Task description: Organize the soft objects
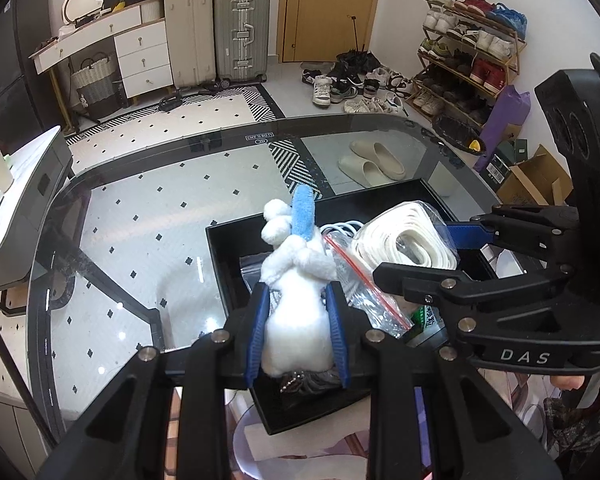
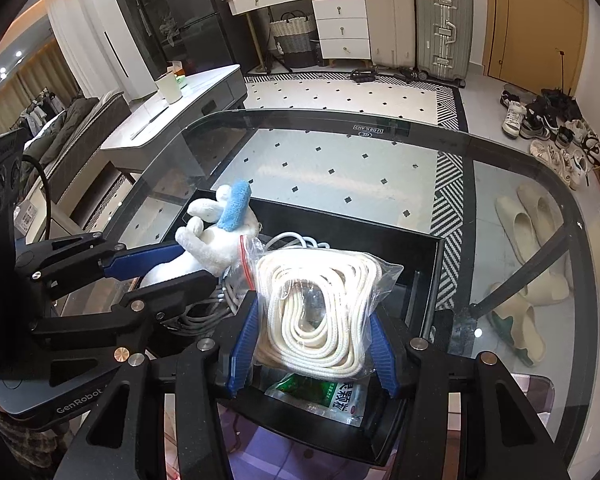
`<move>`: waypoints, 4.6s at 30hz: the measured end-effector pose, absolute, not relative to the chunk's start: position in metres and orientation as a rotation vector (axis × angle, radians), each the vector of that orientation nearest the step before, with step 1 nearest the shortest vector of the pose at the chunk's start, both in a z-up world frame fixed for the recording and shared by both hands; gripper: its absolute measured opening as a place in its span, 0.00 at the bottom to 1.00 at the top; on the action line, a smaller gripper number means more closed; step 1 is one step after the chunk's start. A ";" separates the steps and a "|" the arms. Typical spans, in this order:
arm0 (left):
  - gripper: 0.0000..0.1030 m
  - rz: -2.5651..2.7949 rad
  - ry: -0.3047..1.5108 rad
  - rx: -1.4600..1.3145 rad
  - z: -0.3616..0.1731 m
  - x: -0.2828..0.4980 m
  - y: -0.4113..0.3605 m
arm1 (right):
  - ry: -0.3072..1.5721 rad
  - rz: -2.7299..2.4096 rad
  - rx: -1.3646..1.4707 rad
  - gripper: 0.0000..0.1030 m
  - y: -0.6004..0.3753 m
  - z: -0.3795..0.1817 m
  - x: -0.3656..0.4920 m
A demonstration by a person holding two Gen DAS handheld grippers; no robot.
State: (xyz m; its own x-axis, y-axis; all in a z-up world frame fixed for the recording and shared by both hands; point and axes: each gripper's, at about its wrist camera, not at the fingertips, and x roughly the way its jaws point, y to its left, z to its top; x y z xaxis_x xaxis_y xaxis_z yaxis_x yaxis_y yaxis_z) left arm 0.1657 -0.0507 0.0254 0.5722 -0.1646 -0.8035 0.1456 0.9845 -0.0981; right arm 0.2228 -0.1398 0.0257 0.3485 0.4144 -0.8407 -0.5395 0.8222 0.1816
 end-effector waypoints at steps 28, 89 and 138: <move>0.90 -0.140 0.924 -0.017 0.047 0.133 -0.038 | 0.976 0.579 -0.099 0.95 -0.175 0.061 0.207; 0.96 -0.109 0.961 -0.005 0.001 0.080 -0.065 | 1.066 0.603 -0.177 0.99 -0.204 0.011 0.054; 0.87 -0.058 1.002 -0.091 -0.045 0.106 -0.059 | 1.106 0.589 -0.302 0.48 -0.145 -0.020 0.021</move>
State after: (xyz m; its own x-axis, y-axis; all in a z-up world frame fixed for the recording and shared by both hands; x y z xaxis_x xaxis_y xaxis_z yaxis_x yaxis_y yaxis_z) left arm 0.1062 -0.0592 -0.0452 0.5378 -0.0904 -0.8382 0.0071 0.9947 -0.1027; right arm 0.0209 -0.1454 -0.0201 0.3181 0.2939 -0.9014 -0.5842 0.8096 0.0578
